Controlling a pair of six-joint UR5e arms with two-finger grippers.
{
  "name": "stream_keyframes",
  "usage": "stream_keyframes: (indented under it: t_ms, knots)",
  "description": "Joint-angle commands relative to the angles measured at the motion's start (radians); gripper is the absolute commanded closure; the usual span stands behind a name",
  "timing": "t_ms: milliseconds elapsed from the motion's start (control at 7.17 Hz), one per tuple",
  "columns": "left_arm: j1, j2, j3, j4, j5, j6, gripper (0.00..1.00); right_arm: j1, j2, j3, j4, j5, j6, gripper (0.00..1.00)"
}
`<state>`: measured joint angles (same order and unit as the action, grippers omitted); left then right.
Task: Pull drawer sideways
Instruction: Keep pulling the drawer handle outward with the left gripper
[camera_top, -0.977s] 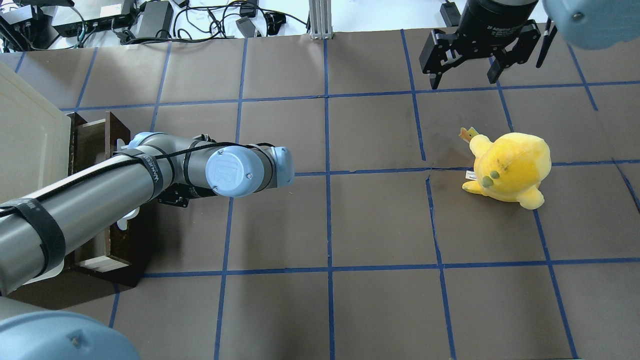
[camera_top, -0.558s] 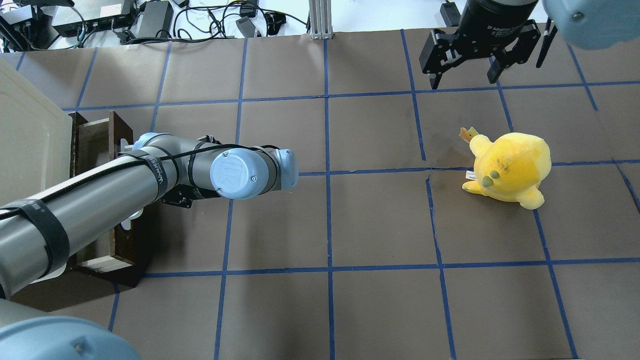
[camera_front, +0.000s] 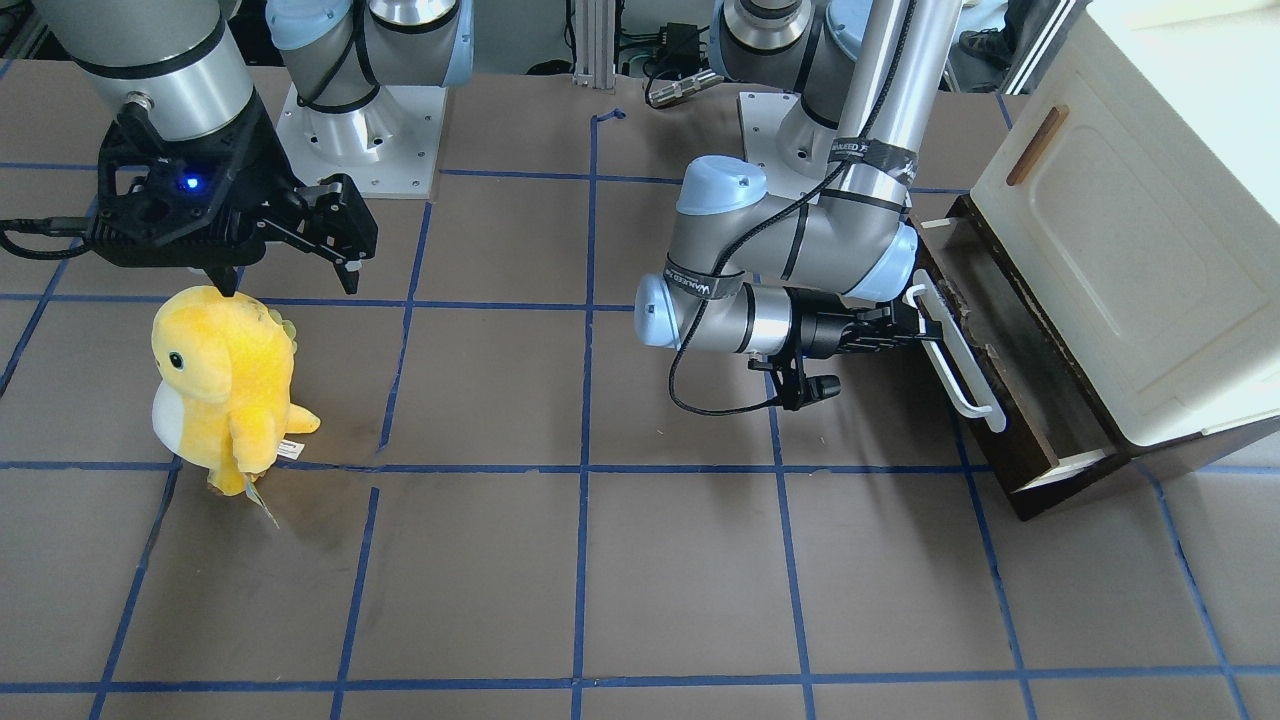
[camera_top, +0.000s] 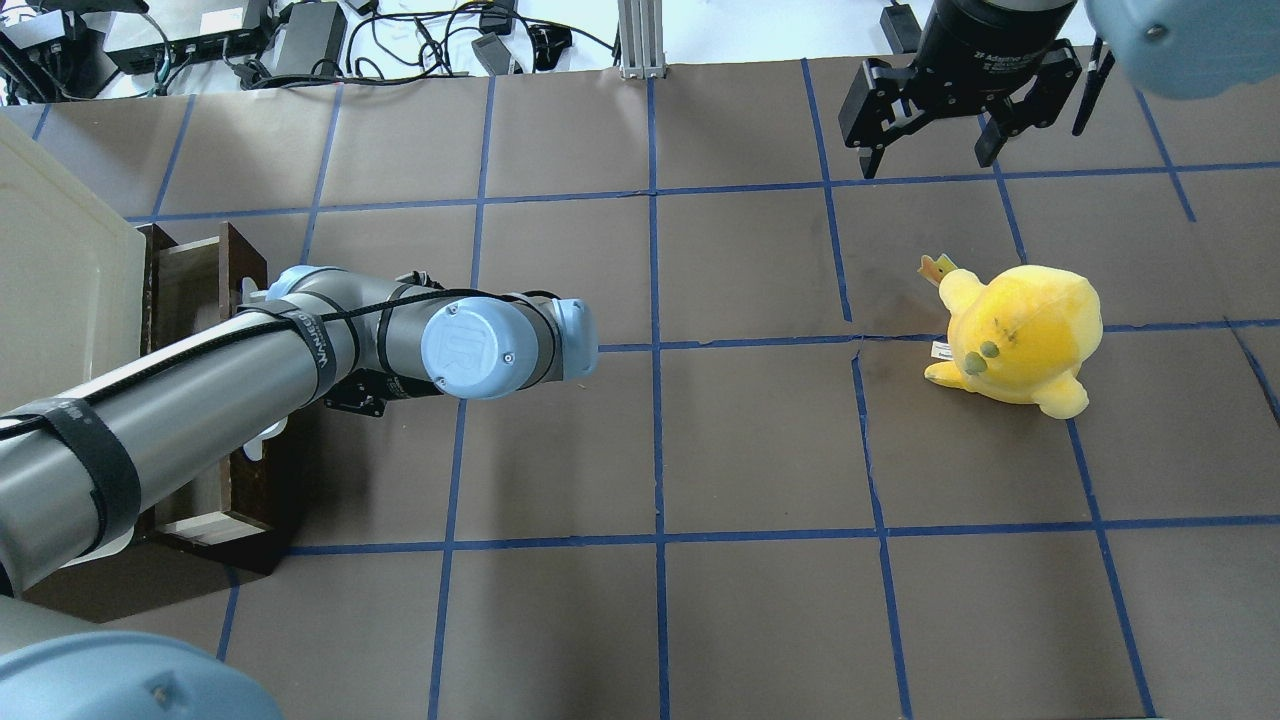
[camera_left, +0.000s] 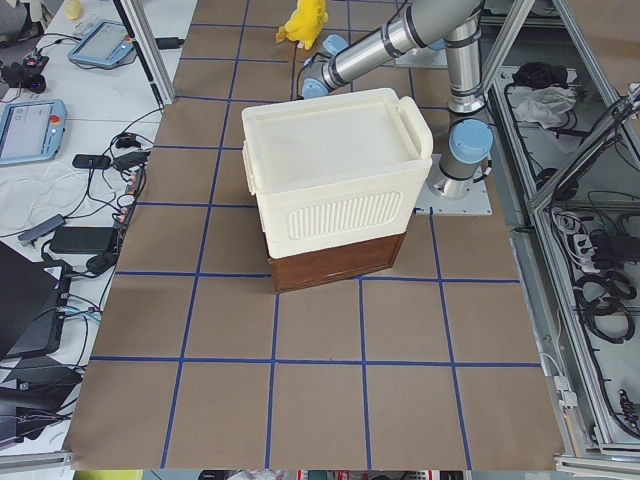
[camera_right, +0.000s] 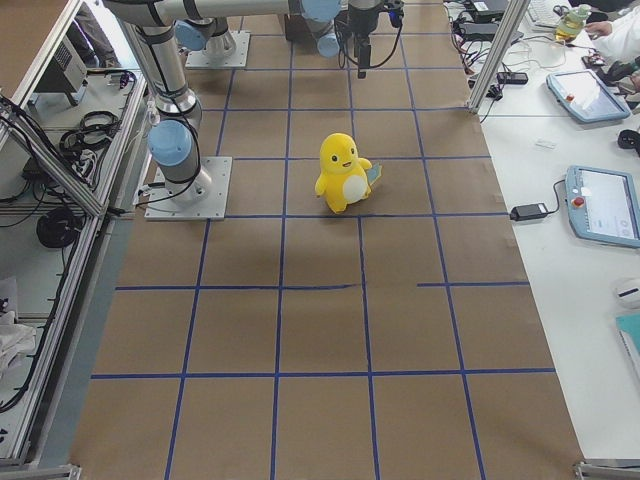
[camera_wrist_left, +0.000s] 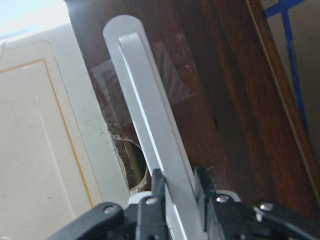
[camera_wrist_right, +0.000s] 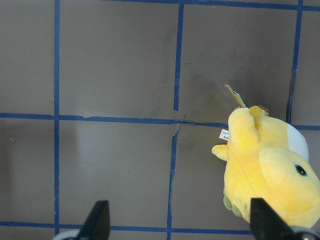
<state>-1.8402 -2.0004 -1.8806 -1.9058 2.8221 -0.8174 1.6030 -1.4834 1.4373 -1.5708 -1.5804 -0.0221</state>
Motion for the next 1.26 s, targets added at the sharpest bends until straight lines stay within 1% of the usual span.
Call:
stream_keyframes:
  t_ms: [0, 419, 1116]
  knots:
    - [-0.001, -0.003, 0.0, 0.007, -0.006, -0.002, 0.92, 0.0, 0.0, 0.0, 0.0, 0.0, -0.001, 0.0]
    - [0.004, -0.003, 0.011, 0.01, -0.01, 0.003, 0.91, 0.0, 0.0, 0.0, 0.0, 0.0, 0.001, 0.0]
    - [0.009, -0.006, 0.012, 0.011, -0.01, -0.002, 0.93, 0.0, 0.0, 0.0, 0.0, 0.0, 0.001, 0.0]
